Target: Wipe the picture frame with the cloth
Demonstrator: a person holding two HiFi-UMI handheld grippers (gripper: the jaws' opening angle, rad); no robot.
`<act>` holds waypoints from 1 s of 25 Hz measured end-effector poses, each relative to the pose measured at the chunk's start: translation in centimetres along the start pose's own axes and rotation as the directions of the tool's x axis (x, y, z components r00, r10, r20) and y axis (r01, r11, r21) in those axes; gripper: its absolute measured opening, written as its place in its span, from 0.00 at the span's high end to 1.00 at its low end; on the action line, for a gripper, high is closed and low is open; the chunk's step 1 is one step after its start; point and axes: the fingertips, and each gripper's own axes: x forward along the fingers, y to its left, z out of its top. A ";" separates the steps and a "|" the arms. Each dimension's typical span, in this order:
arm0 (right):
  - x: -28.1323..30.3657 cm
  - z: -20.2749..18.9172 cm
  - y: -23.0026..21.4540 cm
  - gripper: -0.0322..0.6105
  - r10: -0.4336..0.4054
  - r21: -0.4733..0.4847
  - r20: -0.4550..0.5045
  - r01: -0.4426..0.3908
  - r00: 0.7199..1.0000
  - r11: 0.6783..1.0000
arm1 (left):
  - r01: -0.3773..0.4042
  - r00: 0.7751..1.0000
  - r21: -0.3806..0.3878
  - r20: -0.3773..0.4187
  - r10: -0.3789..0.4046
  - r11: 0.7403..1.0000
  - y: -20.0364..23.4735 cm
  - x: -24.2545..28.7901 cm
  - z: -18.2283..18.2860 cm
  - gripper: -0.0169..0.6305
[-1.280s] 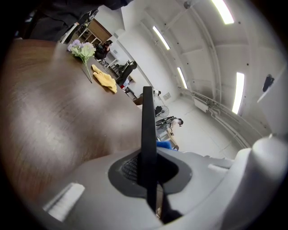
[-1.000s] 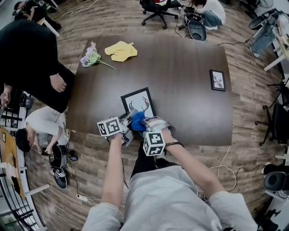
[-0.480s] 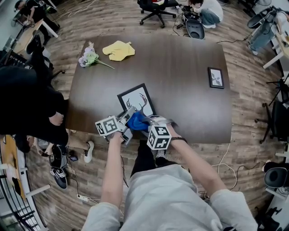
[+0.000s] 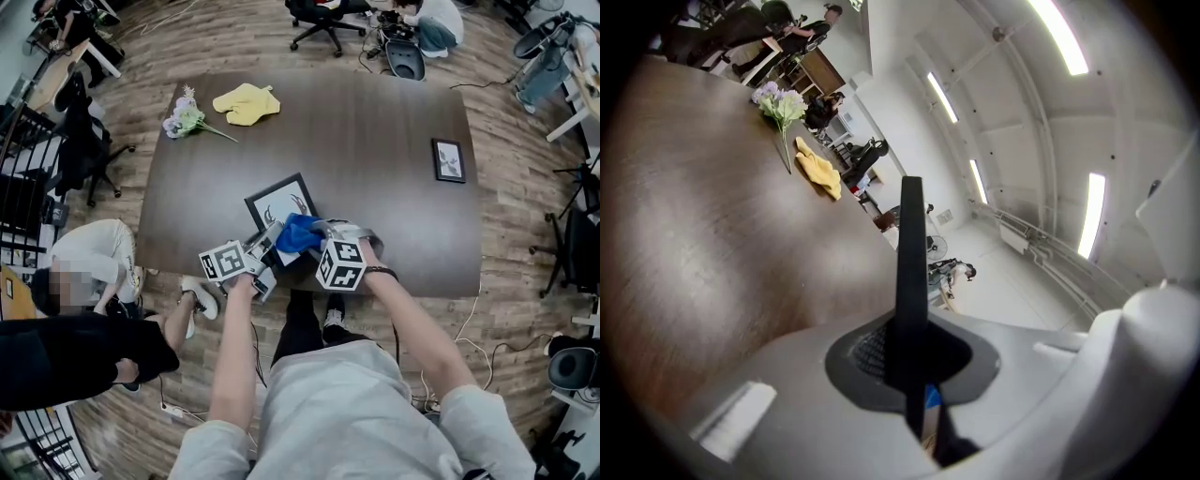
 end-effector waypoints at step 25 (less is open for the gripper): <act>-1.1 0.6 -10.5 0.82 -0.289 0.081 0.001 0.288 0.957 0.954 | 0.051 0.999 -0.049 -0.001 -0.051 0.997 0.2 -1.5 -0.9 0.88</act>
